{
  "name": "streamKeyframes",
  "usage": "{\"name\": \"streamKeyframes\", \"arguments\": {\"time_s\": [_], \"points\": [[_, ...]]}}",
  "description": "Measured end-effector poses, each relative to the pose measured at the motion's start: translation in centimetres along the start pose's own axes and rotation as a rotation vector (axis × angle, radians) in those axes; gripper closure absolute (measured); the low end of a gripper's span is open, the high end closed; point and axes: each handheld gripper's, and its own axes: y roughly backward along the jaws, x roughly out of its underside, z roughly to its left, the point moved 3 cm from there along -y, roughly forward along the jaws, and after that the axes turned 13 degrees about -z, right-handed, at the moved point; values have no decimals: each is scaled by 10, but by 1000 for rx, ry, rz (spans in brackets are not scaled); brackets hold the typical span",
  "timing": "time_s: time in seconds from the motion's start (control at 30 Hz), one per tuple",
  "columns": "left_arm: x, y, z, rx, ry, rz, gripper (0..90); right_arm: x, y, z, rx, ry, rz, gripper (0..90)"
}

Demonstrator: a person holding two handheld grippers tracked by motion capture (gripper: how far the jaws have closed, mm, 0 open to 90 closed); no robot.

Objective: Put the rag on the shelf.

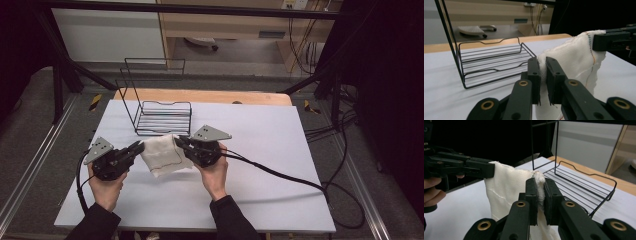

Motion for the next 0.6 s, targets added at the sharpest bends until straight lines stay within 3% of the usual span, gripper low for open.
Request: {"name": "streamKeyframes", "arguments": {"time_s": [0.6], "points": [[-30,0,-8,20,-26,-110,820,-29,13,0,1,15,-125,829]]}}
